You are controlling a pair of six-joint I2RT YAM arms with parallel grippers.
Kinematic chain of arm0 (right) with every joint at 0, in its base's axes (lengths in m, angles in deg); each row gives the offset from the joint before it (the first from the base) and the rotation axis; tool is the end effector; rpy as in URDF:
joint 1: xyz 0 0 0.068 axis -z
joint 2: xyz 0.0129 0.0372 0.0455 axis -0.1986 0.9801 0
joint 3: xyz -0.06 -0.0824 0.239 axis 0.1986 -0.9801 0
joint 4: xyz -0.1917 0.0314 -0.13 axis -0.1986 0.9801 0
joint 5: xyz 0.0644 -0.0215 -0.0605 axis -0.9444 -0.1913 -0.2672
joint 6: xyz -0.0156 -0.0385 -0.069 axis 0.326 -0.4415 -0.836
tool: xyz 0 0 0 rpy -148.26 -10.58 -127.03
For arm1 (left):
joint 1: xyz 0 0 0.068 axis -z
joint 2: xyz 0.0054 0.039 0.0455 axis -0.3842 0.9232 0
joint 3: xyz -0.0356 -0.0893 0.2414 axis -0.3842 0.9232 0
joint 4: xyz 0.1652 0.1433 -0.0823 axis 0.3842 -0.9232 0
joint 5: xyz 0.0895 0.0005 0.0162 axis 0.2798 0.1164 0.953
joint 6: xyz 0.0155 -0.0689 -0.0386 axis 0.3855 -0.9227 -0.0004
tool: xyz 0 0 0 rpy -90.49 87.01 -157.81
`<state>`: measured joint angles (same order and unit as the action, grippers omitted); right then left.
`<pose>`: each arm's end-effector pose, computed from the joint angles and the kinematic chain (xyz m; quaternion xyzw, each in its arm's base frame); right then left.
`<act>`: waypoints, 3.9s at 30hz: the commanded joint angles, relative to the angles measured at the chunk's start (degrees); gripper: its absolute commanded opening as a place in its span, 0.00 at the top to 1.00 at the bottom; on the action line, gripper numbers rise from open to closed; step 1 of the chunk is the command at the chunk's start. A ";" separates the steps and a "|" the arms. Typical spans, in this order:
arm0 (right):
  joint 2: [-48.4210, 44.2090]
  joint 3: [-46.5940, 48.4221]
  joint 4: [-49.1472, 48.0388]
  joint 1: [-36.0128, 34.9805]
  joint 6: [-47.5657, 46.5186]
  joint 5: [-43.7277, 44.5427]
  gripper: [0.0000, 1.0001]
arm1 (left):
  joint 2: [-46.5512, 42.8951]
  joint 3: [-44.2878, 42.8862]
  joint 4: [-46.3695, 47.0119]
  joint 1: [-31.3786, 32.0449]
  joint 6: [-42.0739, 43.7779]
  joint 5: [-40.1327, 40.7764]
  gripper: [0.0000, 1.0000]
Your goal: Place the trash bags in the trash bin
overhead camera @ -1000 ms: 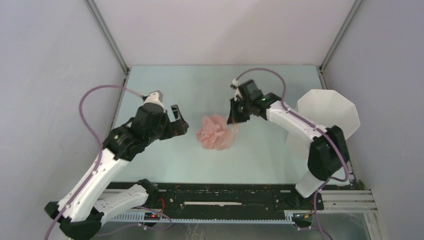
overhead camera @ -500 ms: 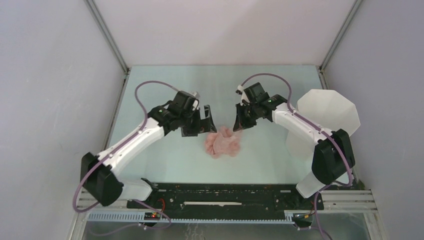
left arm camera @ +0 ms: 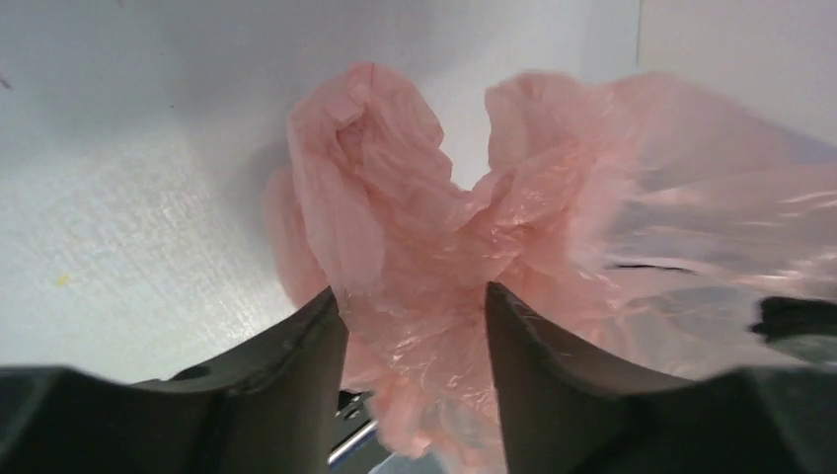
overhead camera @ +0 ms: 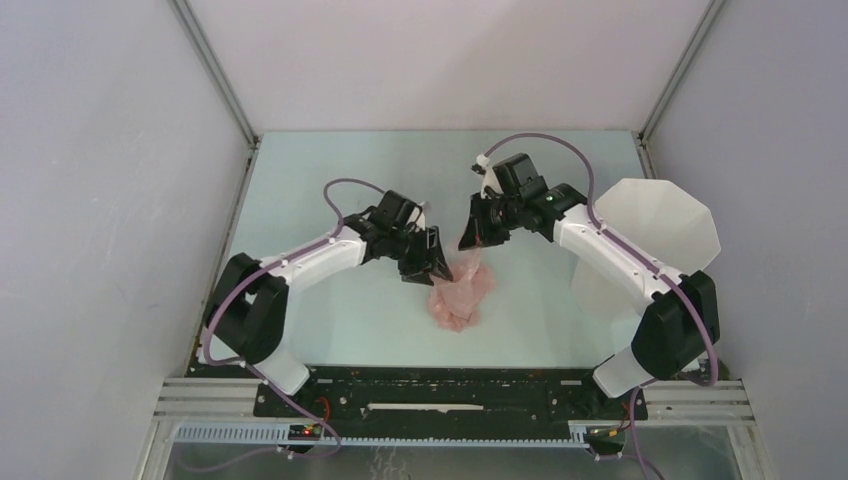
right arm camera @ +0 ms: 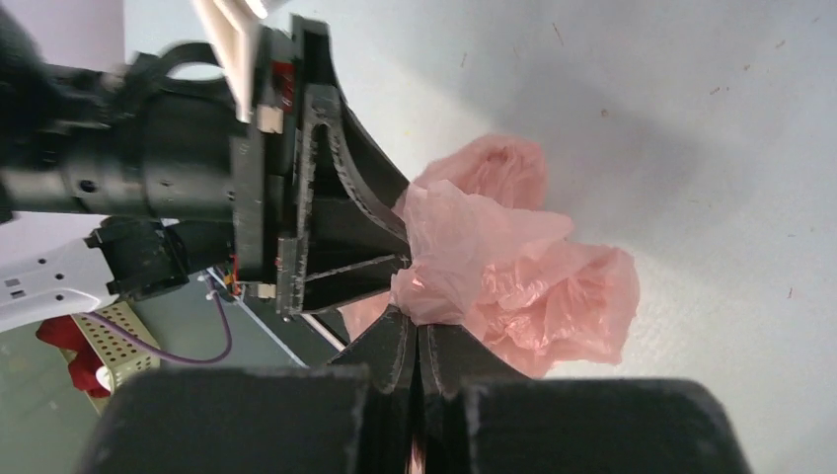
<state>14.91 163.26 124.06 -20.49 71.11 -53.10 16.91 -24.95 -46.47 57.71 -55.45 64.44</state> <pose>0.2570 0.1927 0.2731 -0.1448 0.9121 0.3210 0.2098 0.2441 -0.2081 0.1981 0.0180 0.9350 -0.3413 0.0947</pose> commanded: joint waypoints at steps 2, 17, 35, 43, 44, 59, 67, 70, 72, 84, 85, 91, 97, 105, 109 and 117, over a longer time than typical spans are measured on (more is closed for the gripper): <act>-1.91 5.25 2.02 -0.05 0.04 1.83 1.00 | -1.63 0.81 2.50 -0.35 2.15 -4.73 0.62; -3.58 31.02 13.22 0.28 -9.08 10.79 1.00 | -22.48 -24.30 -20.16 -10.40 12.57 29.35 1.00; -10.31 0.49 2.84 1.05 -5.60 4.60 1.00 | -26.20 -7.79 -14.76 -11.12 6.33 15.41 1.00; -12.87 6.48 3.45 1.87 -7.38 1.59 1.00 | -28.81 -13.10 -7.04 -11.12 3.57 5.01 1.00; -13.52 6.19 3.13 1.88 -7.59 2.56 1.00 | -30.00 -12.06 -4.99 -11.12 3.38 3.83 1.00; -16.62 4.86 7.50 7.07 -8.00 8.90 1.00 | -37.67 -4.69 -9.64 -13.76 3.43 12.04 1.00; -17.71 9.78 9.08 7.00 -5.60 8.63 1.00 | -33.48 -6.20 -13.96 -13.76 3.97 11.31 0.65; -17.60 12.73 10.54 6.21 -3.78 9.48 1.00 | -33.26 -6.88 -15.55 -13.75 4.80 12.64 0.28; -16.70 14.88 11.05 4.95 -2.11 9.19 1.00 | -34.07 -6.83 -14.07 -13.76 4.77 11.53 0.16; 2.11 13.31 -0.51 -9.38 4.55 -5.61 0.86 | -36.35 -1.43 -13.61 -13.76 1.80 13.59 0.11; 4.37 14.71 0.04 -9.75 4.96 -6.62 0.85 | -36.93 -0.59 -13.96 -13.76 1.70 14.54 0.11; 8.75 16.13 -1.12 -11.93 6.80 -11.53 0.47 | -39.65 4.73 -14.24 -14.28 0.54 14.48 0.09; 3.18 16.23 4.26 -11.08 2.24 -7.75 0.18 | -39.12 7.78 -11.83 -14.22 -1.13 7.93 0.04; -4.42 12.83 14.10 -8.64 -4.92 2.68 0.15 | -32.31 9.17 -15.19 -13.24 1.25 6.20 0.01; -7.05 7.12 21.26 -11.73 -6.54 13.12 0.16 | -29.07 10.46 -18.53 -13.14 5.32 6.52 0.01; -14.53 -0.45 27.62 -10.82 1.67 24.11 0.22 | -20.85 14.00 -15.77 -9.63 7.17 7.99 0.05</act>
<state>4.14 163.02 146.77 -32.40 68.82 -37.42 -6.56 -12.31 -63.45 45.75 -50.62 71.81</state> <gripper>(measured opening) 0.796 0.956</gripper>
